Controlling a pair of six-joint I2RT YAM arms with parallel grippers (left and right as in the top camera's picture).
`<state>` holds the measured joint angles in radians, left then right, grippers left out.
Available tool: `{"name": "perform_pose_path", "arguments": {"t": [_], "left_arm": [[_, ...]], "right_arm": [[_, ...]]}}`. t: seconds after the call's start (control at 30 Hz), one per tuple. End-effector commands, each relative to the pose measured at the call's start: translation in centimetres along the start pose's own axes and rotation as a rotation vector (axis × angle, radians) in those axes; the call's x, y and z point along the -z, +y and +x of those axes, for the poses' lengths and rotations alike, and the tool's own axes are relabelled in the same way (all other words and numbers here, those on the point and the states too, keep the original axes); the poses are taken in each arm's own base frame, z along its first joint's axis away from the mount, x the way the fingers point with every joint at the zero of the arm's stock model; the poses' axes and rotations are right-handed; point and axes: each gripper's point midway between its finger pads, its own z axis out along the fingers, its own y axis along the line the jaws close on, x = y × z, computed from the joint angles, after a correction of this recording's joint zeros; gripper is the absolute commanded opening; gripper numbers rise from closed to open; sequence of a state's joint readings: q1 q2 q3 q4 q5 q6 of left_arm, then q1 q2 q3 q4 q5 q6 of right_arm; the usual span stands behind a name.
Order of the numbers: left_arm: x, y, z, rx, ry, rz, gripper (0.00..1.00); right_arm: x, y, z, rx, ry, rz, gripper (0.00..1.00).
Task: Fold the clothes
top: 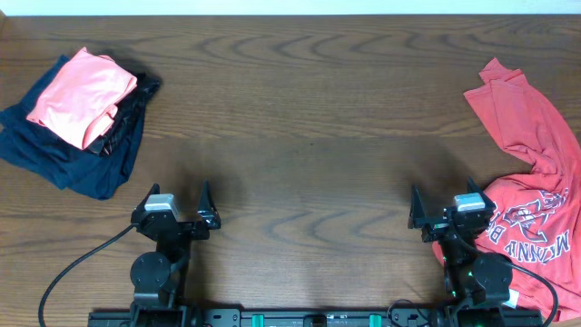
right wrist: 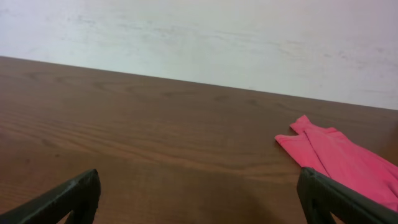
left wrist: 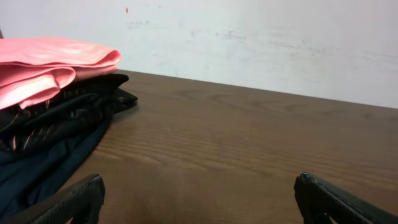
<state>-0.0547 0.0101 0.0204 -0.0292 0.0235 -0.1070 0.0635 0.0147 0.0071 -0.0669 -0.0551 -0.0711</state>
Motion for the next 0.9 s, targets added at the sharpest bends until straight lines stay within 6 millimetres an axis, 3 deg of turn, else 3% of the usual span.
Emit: {"name": "perform_pose_path", "arguments": {"t": [0.0,0.67,0.87], "left_arm": [[-0.08,0.54,1.51,-0.010,0.045,-0.022,0.98],[-0.08,0.54,1.51,-0.010,0.045,-0.022,0.98],[-0.08,0.50,1.31,-0.010,0.037,-0.020,0.98]], "right_arm": [[0.00,0.00,0.11,0.013,0.003,0.001,0.99],[0.00,0.07,0.09,0.011,0.002,-0.004,0.99],[0.00,0.13,0.03,-0.115,0.000,-0.007,0.99]]}}
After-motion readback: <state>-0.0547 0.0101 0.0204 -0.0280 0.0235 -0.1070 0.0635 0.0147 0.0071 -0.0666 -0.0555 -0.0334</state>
